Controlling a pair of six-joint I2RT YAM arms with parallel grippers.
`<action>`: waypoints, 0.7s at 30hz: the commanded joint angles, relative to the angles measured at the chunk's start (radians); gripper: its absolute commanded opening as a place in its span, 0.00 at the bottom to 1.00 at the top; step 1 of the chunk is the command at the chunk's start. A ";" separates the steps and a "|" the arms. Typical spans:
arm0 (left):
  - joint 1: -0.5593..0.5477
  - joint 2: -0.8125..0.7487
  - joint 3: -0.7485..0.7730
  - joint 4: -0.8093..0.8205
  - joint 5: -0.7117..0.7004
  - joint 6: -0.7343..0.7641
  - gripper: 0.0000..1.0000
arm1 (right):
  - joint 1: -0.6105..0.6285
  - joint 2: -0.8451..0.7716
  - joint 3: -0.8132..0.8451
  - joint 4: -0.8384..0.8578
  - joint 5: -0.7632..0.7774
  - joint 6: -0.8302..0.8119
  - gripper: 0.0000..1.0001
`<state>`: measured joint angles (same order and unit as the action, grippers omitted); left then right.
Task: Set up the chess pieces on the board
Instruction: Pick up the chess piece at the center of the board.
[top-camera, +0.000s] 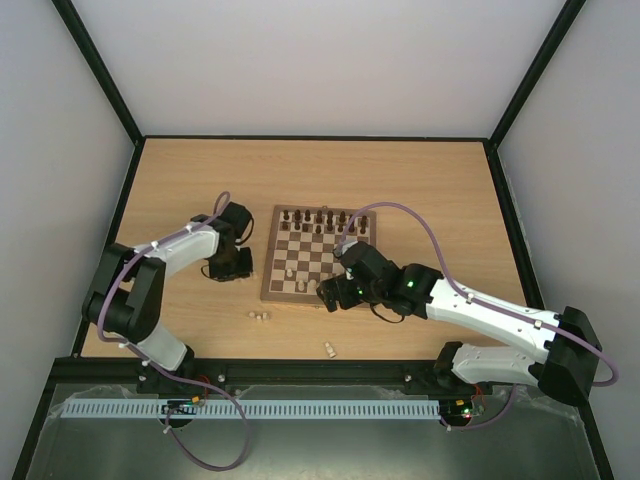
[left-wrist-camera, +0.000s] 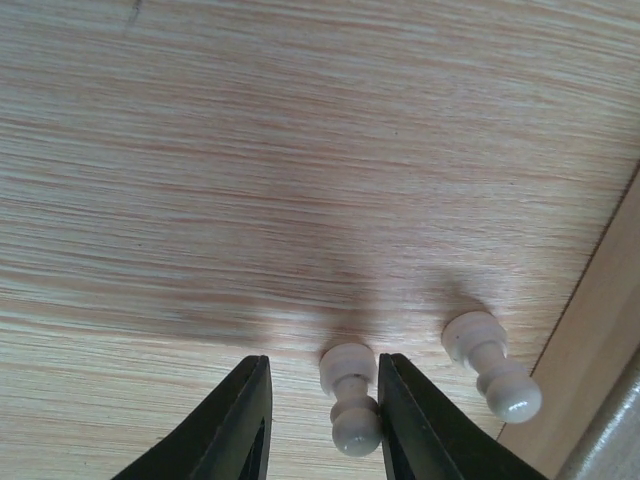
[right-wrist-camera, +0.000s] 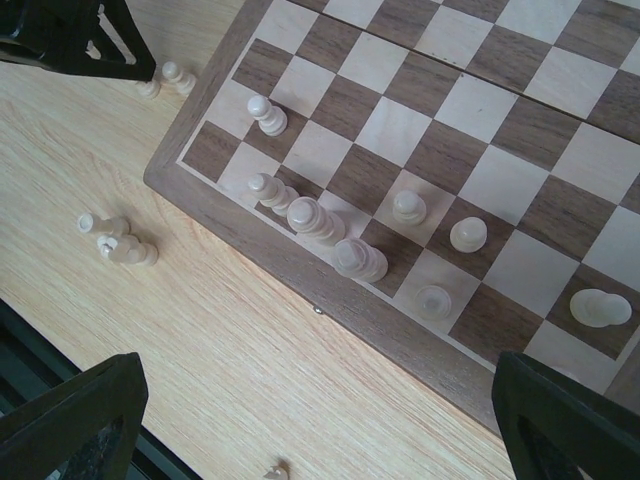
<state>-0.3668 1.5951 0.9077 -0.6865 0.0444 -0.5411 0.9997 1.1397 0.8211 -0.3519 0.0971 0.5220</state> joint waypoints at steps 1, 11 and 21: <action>-0.012 0.018 -0.015 -0.006 -0.016 0.005 0.32 | -0.011 -0.012 -0.015 0.005 -0.011 -0.013 0.95; -0.030 -0.006 0.004 -0.049 -0.025 0.006 0.09 | -0.016 -0.011 -0.021 0.008 -0.017 -0.013 0.95; -0.114 -0.118 0.285 -0.313 -0.092 0.066 0.07 | -0.018 -0.033 -0.021 -0.001 0.001 -0.006 0.94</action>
<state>-0.4263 1.5352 1.0481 -0.8524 -0.0067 -0.5091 0.9882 1.1393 0.8089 -0.3389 0.0826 0.5198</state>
